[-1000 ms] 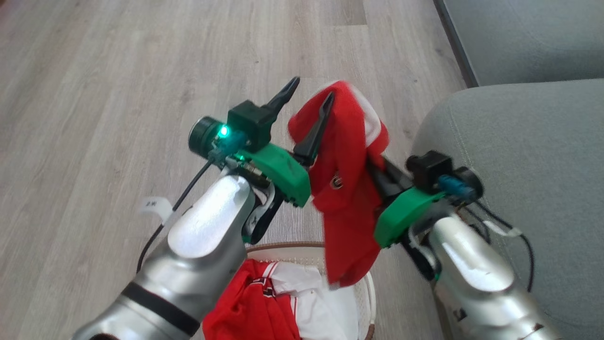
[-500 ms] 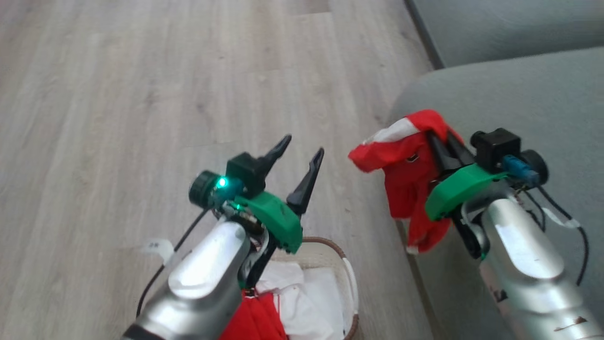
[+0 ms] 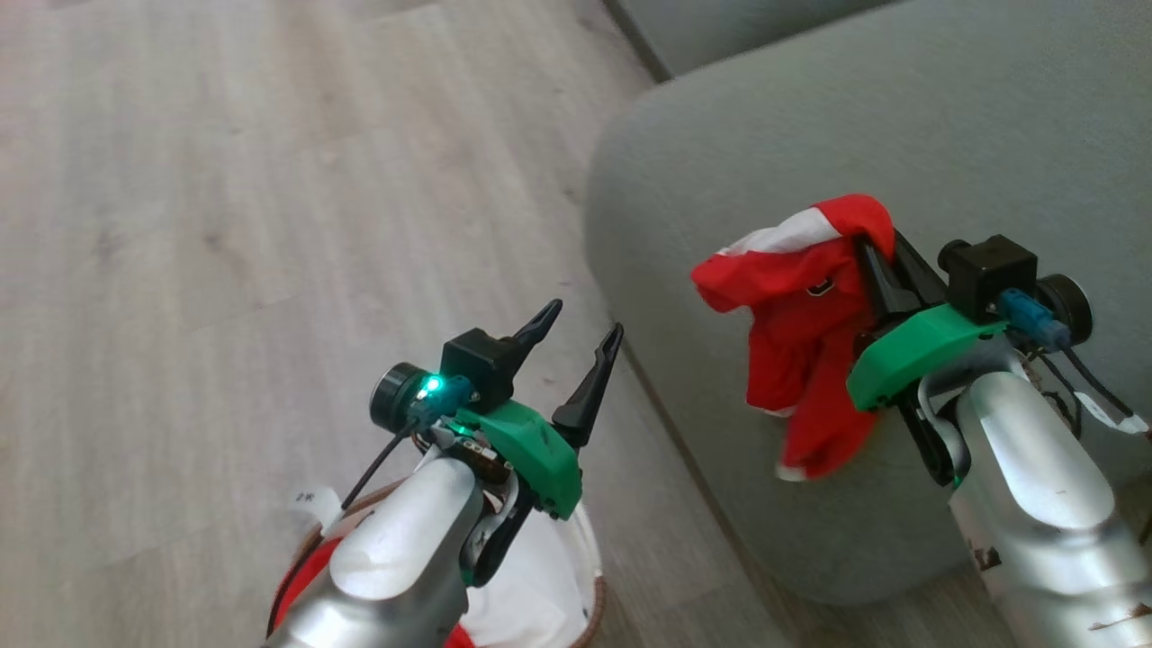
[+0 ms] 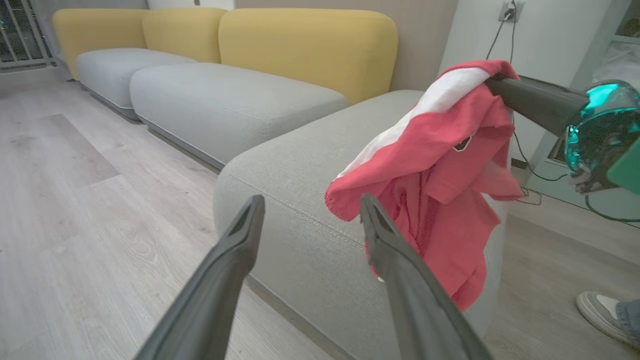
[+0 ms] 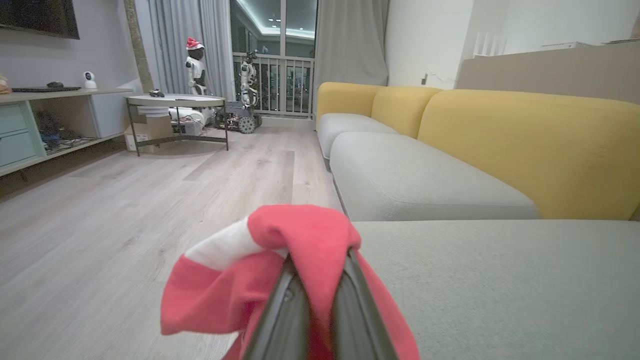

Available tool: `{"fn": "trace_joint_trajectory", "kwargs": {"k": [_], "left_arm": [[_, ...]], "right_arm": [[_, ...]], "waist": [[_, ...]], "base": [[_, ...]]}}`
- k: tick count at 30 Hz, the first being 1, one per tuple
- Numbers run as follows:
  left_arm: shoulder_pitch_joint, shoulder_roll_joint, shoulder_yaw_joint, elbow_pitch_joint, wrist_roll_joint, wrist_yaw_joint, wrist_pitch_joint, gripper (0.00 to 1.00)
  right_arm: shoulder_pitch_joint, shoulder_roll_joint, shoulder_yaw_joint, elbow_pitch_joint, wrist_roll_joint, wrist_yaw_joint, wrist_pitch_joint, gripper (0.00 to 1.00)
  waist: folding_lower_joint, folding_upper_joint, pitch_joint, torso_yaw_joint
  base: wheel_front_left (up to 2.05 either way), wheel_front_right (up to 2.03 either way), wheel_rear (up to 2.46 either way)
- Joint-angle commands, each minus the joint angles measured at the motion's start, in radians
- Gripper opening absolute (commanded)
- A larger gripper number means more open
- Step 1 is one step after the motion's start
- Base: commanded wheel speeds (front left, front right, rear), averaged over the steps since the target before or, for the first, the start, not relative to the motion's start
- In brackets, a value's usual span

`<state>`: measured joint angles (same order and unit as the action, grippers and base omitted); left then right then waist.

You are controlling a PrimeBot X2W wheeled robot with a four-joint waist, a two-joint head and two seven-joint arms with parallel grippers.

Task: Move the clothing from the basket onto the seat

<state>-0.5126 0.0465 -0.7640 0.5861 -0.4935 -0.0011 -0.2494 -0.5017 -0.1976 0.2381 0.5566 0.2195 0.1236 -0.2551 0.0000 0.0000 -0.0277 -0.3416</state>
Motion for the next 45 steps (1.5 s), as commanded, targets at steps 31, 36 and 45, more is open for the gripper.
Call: {"fn": "trace_joint_trajectory", "kwargs": {"k": [31, 36, 45], "left_arm": [[-0.195, 0.132, 0.059, -0.136, 0.096, 0.052, 0.038, 1.0], [-0.221, 0.191, 0.063, -0.26, 0.122, 0.075, 0.092, 1.0], [-0.234, 0.235, 0.06, -0.407, 0.154, 0.112, 0.148, 1.0]], "right_arm": [[-0.728, -0.198, 0.08, 0.245, 0.076, 0.007, 0.02, 0.0], [-0.871, -0.265, 0.033, 0.312, 0.045, 0.007, 0.011, 0.0], [-0.978, -0.31, -0.148, 0.436, -0.036, 0.007, -0.005, 0.0]], "waist": [[0.0, 0.0, 0.466, 0.094], [0.0, 0.0, 0.583, 0.128], [0.0, 0.0, 0.698, 0.159]], "base": [[0.0, 0.0, 0.0], [0.0, 0.0, 0.0], [0.0, 0.0, 0.0]]}}
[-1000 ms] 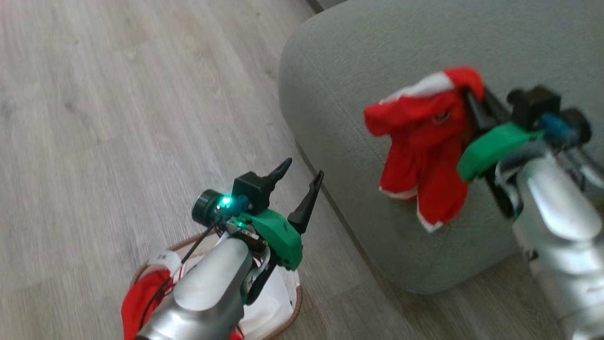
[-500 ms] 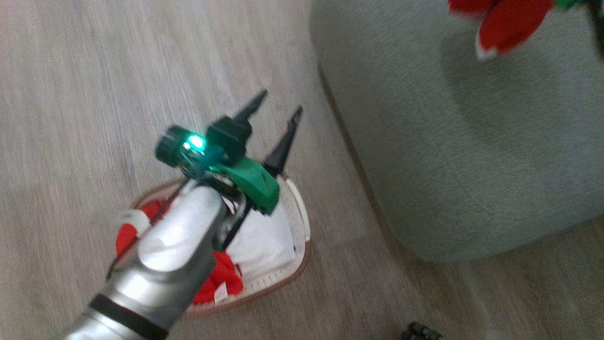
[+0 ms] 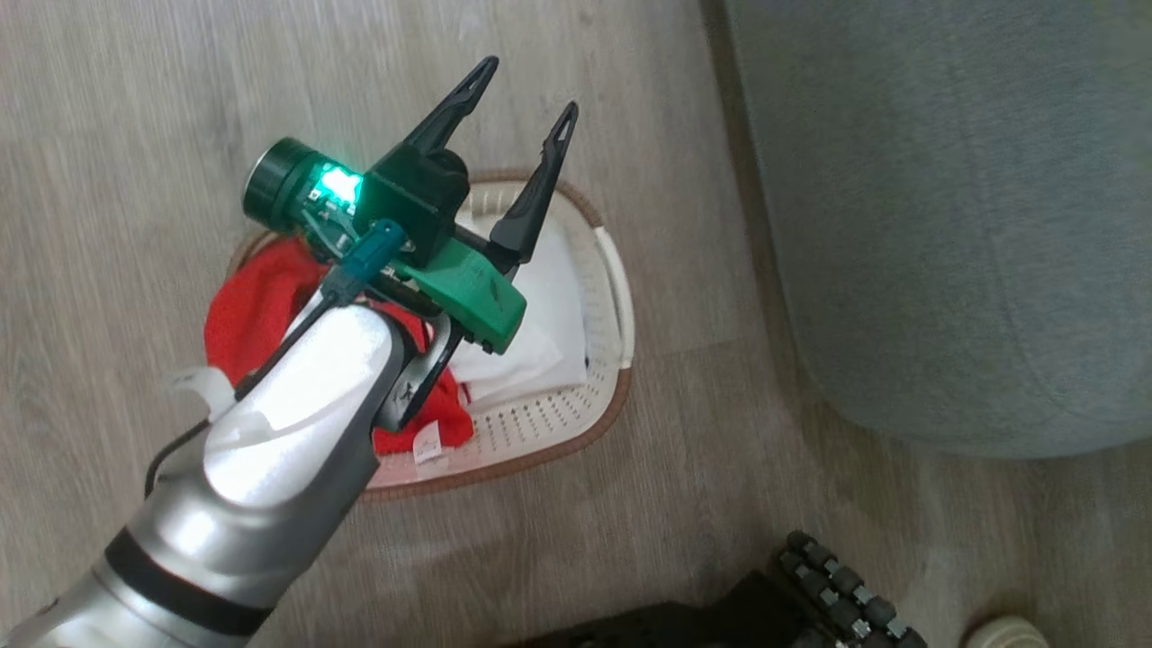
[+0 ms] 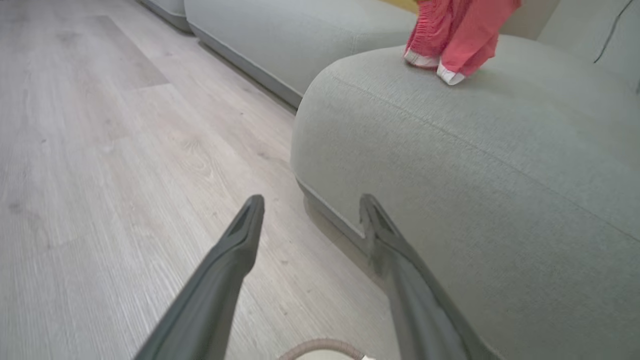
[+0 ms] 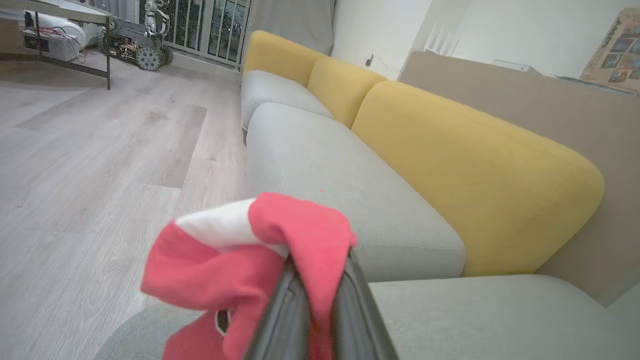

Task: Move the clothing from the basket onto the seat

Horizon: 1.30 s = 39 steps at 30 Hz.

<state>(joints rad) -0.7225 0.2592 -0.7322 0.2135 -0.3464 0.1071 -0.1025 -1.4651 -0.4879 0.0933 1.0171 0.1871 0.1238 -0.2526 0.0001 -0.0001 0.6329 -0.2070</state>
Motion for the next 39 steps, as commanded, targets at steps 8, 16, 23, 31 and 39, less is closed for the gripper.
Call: {"fn": "trace_joint_trajectory", "kwargs": {"k": [8, 16, 23, 31, 39], "left_arm": [[-0.018, 0.039, 0.015, -0.071, 0.021, 0.019, 0.024, 1.0], [-0.015, 0.046, 0.004, -0.075, 0.021, 0.023, 0.031, 1.0], [0.002, 0.054, 0.009, -0.06, 0.008, 0.031, 0.018, 1.0], [0.038, 0.047, 0.039, -0.034, -0.033, 0.049, -0.037, 1.0], [0.09, 0.01, 0.067, 0.02, -0.091, 0.057, -0.104, 1.0]], "right_arm": [[0.076, 0.072, -0.172, 0.034, -0.113, 0.007, -0.009, 0.0], [0.16, 0.145, -0.269, 0.078, -0.211, 0.007, -0.009, 1.0], [0.232, 0.196, -0.259, 0.034, -0.231, 0.007, -0.009, 1.0], [0.384, 0.216, -0.144, -0.087, -0.155, 0.007, -0.009, 1.0], [0.518, 0.19, -0.039, -0.215, -0.069, 0.007, -0.009, 1.0]], "waist": [[-0.0001, 0.0001, 0.079, 0.027], [-0.0001, 0.0001, 0.084, 0.025], [-0.0001, 0.0001, 0.058, 0.009], [-0.0001, 0.0001, -0.037, -0.006], [-0.0001, 0.0001, -0.204, 0.025]], "base": [[0.0, 0.0, 0.0], [0.0, 0.0, 0.0], [0.0, 0.0, 0.0], [0.0, 0.0, 0.0], [0.0, 0.0, 0.0]]}}
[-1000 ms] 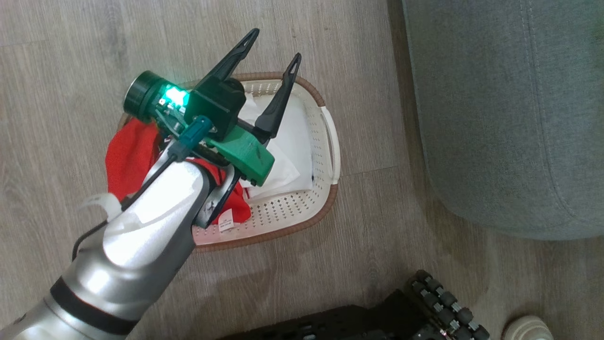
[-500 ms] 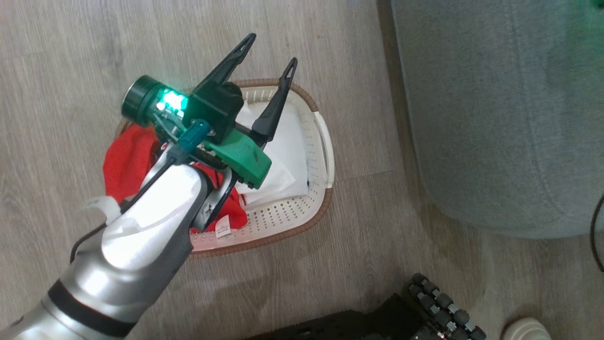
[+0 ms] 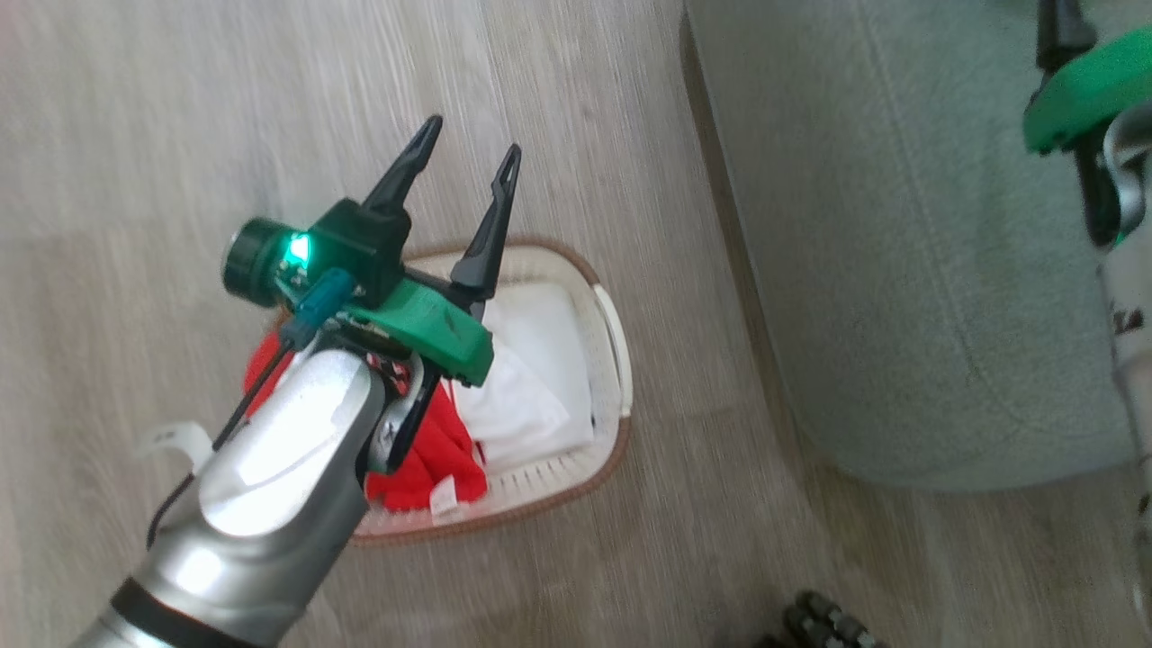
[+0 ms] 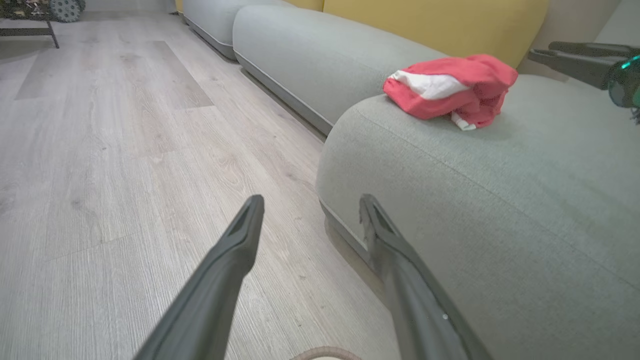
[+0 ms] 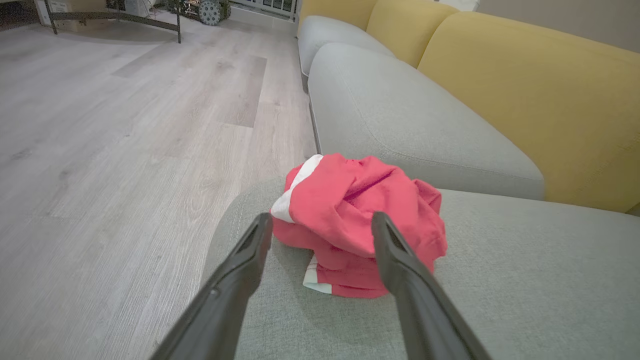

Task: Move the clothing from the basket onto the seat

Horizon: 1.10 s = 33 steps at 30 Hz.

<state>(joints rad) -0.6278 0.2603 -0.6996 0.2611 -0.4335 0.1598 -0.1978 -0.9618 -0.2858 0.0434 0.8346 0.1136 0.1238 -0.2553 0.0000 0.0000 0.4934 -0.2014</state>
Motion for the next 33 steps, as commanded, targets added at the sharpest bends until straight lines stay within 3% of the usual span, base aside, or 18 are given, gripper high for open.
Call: {"fn": "trace_joint_trajectory", "kwargs": {"k": [1, 11, 17, 25, 33], "left_arm": [[0.004, 0.002, 0.041, -0.017, -0.013, 0.005, -0.018, 1.0], [0.147, -0.029, 0.128, 0.047, -0.066, 0.03, -0.062, 1.0], [0.288, -0.027, 0.216, 0.007, -0.051, 0.052, -0.064, 1.0], [0.478, -0.023, 0.341, -0.084, 0.006, 0.079, -0.064, 1.0], [0.635, -0.053, 0.431, -0.158, 0.061, 0.066, -0.064, 1.0]], "right_arm": [[0.03, -0.01, 0.019, -0.045, 0.012, 0.007, -0.006, 1.0], [0.174, 0.036, 0.128, -0.109, 0.069, 0.007, -0.006, 1.0], [0.315, 0.103, 0.124, -0.189, 0.076, 0.007, -0.006, 1.0], [0.543, 0.195, 0.086, -0.348, 0.052, 0.007, -0.006, 1.0], [0.739, 0.231, -0.018, -0.524, -0.01, 0.007, -0.006, 1.0]], "waist": [[0.0, 0.0, -0.091, 0.025], [0.0, 0.0, -0.335, 0.106], [0.0, 0.0, -0.434, 0.155], [0.0, 0.0, -0.495, 0.188], [0.0, 0.0, -0.516, 0.214]], "base": [[0.0, 0.0, 0.0], [0.0, 0.0, 0.0], [0.0, 0.0, 0.0], [0.0, 0.0, 0.0], [0.0, 0.0, 0.0]]}}
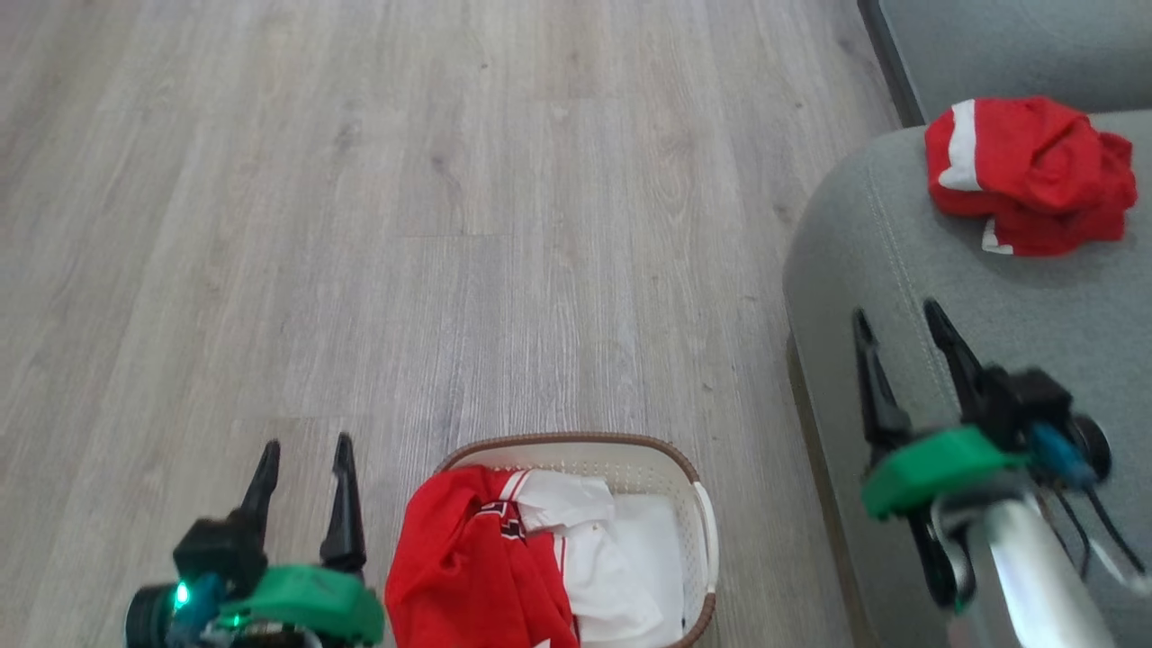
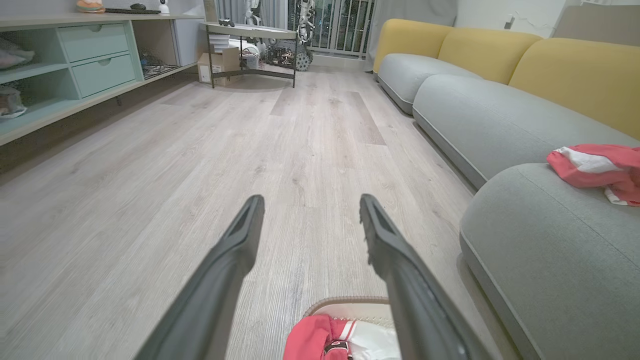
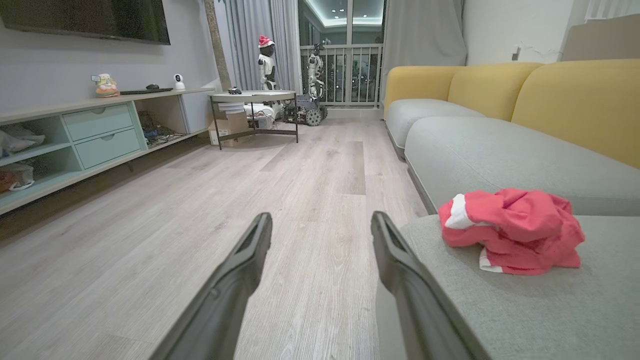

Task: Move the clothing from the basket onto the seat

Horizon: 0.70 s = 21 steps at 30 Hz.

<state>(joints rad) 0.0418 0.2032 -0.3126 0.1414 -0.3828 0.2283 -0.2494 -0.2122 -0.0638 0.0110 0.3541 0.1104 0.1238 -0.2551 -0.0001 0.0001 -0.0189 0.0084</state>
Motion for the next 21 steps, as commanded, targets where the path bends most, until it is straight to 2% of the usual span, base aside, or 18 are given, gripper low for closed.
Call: {"fn": "trace_joint_trajectory", "kwargs": {"k": [1, 5, 9, 21], "left_arm": [[-0.02, 0.001, 0.052, -0.044, 0.017, -0.007, -0.012, 1.0], [0.028, -0.012, 0.083, -0.062, 0.042, -0.025, -0.012, 1.0], [0.055, -0.03, 0.113, -0.066, 0.061, -0.04, -0.012, 1.0], [0.06, -0.074, 0.173, -0.049, 0.104, -0.087, -0.012, 1.0]], "right_arm": [[0.016, 0.011, 0.004, -0.064, -0.011, 0.007, -0.007, 1.0], [0.108, 0.013, -0.01, -0.13, 0.021, 0.007, -0.007, 1.0], [0.165, 0.013, 0.018, -0.159, 0.051, 0.007, -0.007, 1.0], [0.191, 0.013, 0.033, -0.177, 0.074, 0.007, -0.007, 1.0]], "waist": [[0.0001, -0.0001, -0.006, 0.007], [0.0001, -0.0001, -0.014, 0.012], [0.0001, -0.0001, -0.019, 0.013], [0.0001, -0.0001, -0.014, 0.006]], "base": [[0.0, 0.0, 0.0], [0.0, 0.0, 0.0], [0.0, 0.0, 0.0], [0.0, 0.0, 0.0]]}}
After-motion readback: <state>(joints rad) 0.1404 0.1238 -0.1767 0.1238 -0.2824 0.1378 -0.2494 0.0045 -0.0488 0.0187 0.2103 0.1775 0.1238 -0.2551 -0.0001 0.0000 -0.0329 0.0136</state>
